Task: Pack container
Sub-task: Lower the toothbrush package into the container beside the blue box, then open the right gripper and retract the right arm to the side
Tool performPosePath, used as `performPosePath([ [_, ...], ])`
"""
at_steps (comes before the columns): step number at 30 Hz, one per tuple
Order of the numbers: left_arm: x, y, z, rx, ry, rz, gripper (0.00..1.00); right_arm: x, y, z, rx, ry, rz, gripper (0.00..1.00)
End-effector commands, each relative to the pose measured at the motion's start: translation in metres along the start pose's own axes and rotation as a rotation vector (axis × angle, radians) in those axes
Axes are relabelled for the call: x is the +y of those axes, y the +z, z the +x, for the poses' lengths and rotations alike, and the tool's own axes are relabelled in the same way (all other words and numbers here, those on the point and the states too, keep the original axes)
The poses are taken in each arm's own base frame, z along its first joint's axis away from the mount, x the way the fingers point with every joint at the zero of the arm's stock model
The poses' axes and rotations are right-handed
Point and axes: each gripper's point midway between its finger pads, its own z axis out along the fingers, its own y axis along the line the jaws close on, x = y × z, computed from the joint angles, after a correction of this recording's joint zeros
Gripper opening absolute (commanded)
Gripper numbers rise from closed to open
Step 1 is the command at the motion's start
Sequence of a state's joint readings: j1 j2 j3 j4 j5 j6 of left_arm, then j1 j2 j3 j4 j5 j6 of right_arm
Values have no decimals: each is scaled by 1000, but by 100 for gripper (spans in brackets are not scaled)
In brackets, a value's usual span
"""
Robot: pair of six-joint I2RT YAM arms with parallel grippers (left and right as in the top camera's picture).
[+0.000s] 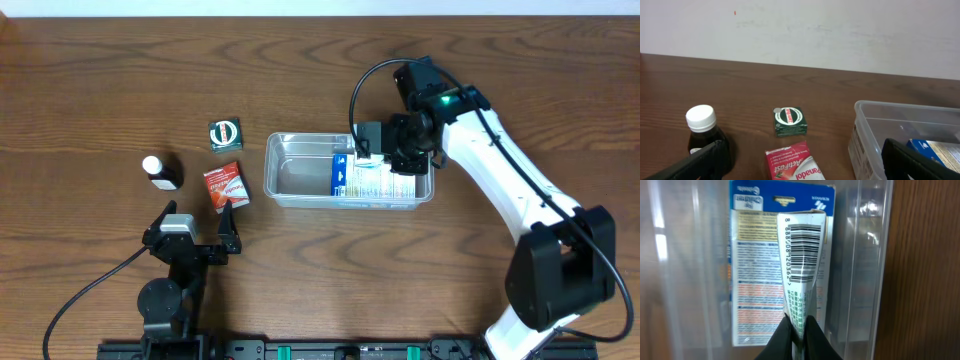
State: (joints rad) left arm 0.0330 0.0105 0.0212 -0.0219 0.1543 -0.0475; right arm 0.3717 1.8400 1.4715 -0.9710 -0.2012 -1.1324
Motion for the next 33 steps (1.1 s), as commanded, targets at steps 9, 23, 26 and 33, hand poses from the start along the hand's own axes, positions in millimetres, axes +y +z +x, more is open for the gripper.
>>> performPosePath([
  [9,0,1,16,47,4,9,98,-14,6,2,4,2,40,38],
  [23,0,1,16,47,4,9,98,-13,6,2,6,75,39,32],
  [26,0,1,16,47,4,9,98,-14,6,1,2,119,41,32],
  [33,0,1,16,47,4,9,98,-18,-23,-20,-63,254,97,35],
])
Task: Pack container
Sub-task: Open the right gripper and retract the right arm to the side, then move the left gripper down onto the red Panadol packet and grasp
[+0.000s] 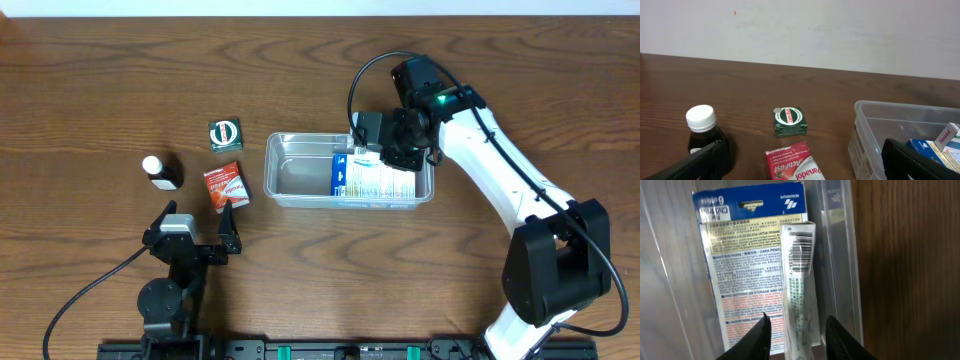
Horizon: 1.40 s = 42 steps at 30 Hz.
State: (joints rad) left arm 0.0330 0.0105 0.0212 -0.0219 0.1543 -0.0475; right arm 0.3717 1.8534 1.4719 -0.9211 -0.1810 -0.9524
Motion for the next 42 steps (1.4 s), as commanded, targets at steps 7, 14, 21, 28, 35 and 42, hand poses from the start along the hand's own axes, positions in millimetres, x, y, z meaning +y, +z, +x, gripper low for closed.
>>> performPosePath([
  [7,0,1,16,47,4,9,98,-52,-118,-36,-208,251,357,69],
  [14,0,1,16,47,4,8,98,-123,-206,45,-227,769,798,99],
  [21,0,1,16,47,4,9,98,-147,-223,160,-198,1251,911,99],
  [28,0,1,16,47,4,8,98,-144,-207,229,-97,1436,883,99],
  [35,-1,0,15,55,-73,9,98,-133,-199,242,-36,1467,848,99],
  [42,-3,-7,0,199,-225,-26,98,-133,-199,242,-36,1467,849,99],
])
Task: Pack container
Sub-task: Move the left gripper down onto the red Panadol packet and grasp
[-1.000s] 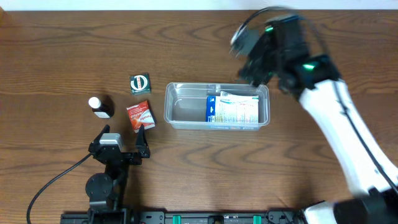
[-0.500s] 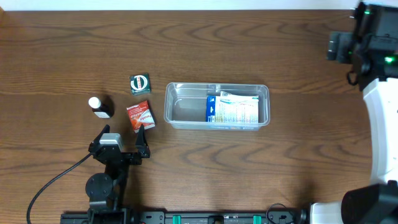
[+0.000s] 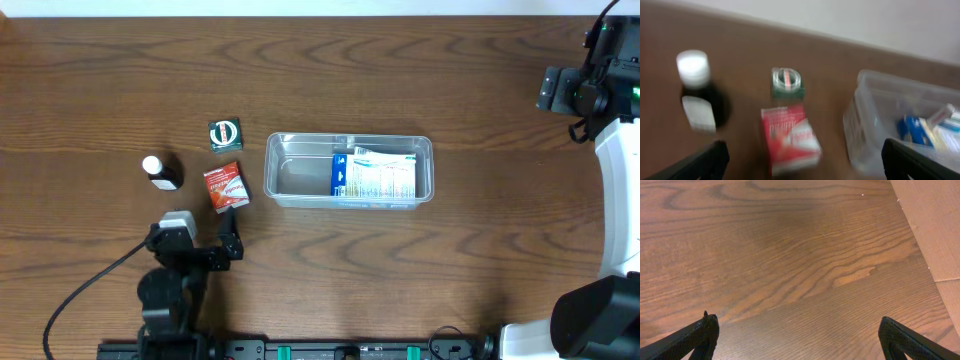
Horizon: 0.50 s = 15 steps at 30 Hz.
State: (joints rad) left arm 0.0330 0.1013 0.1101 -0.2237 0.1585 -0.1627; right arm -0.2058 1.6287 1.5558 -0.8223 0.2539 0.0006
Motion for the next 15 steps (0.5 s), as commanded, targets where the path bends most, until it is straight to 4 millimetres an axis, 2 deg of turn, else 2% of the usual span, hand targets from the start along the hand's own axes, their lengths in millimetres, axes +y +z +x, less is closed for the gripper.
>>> performPosePath([
  [1,-11,-8,-33,20,-113,9,98,-2,1,1,5,26,1,99],
  [4,-21,-8,-56,119,-146,7,98,-2,1,1,5,26,1,99],
  [8,-28,1,-71,319,-167,-27,98,-2,1,1,5,26,1,99],
  [12,-25,15,-67,580,-174,-98,98,-2,1,1,5,26,1,99],
  [15,-20,34,-56,751,-198,-148,98,-2,1,1,5,26,1,99],
])
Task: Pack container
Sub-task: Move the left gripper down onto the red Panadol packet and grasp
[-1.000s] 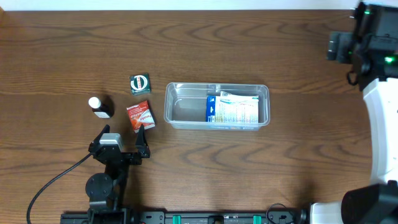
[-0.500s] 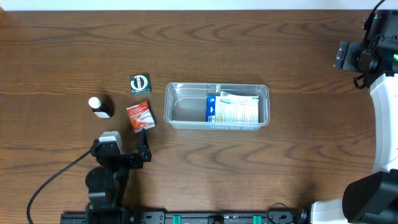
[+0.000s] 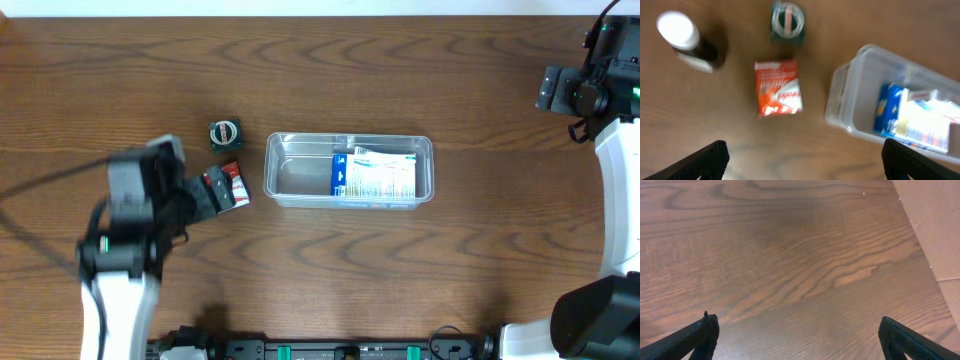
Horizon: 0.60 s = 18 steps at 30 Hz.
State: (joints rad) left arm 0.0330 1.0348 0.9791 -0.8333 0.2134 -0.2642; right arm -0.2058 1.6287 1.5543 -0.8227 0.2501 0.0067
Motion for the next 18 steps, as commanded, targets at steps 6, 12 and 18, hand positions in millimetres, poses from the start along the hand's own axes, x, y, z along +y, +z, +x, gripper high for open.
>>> performPosePath([
  [6,6,70,2,285,-60,-54,98,-3,1,1,3,20,5,99],
  [12,10,104,13,375,-76,-51,98,-3,1,1,3,20,5,99],
  [18,26,115,2,326,-63,-139,98,-3,1,1,3,20,5,99],
])
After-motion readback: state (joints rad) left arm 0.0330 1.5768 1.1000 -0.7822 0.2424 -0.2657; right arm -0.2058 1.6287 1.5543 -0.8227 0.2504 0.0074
